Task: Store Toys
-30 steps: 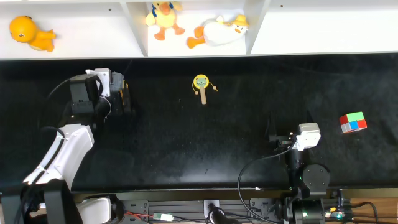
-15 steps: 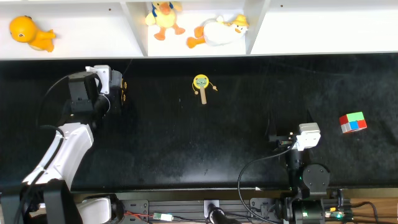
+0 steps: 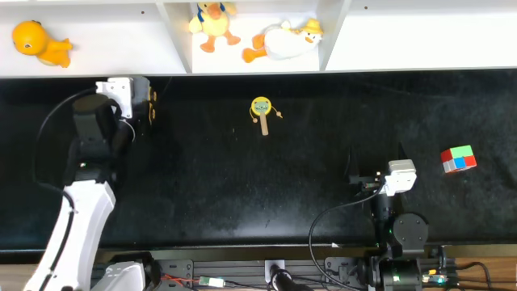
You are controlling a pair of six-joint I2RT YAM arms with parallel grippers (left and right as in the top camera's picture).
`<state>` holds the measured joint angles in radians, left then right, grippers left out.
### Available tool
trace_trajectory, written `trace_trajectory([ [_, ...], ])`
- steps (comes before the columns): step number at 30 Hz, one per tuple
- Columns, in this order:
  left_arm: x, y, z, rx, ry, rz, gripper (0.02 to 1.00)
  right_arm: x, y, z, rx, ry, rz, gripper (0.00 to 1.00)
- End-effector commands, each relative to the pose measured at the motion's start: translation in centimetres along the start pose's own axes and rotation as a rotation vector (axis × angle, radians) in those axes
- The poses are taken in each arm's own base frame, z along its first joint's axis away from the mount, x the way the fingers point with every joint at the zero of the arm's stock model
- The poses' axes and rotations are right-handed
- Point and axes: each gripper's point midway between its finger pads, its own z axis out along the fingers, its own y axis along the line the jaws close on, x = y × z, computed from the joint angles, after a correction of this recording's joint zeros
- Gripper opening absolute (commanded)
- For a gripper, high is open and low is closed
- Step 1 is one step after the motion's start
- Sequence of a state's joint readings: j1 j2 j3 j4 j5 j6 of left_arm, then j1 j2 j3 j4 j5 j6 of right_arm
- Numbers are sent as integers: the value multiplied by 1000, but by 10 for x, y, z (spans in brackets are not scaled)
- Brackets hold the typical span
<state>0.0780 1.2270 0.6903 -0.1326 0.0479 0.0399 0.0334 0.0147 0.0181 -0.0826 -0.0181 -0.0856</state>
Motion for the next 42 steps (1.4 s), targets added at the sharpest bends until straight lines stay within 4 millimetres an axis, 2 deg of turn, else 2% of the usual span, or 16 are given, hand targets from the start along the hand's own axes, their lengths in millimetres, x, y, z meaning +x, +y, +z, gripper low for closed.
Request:
trace_trajectory([
  [1, -49, -2, -15, 4, -115, 18, 316, 3, 0, 0, 3, -2, 4, 993],
  [5, -72, -1, -14, 2, -146, 20, 297, 3, 0, 0, 3, -2, 4, 996],
  [12, -101, -5, 3, 31, -155, 23, 281, 3, 0, 0, 3, -2, 4, 996],
  [21, -130, -30, 44, 77, -169, 55, 268, 3, 0, 0, 3, -2, 4, 996],
  [24, -138, -31, 55, 78, -184, 53, 266, 3, 0, 0, 3, -2, 4, 996],
  [28, -135, -25, 71, 46, -166, 23, 268, 3, 0, 0, 3, -2, 4, 996],
  [38, -119, -20, 89, 24, -118, 4, 279, 3, 0, 0, 3, -2, 4, 993],
  [42, -117, -20, 89, 25, -112, 4, 958, 3, 0, 0, 3, -2, 4, 993],
])
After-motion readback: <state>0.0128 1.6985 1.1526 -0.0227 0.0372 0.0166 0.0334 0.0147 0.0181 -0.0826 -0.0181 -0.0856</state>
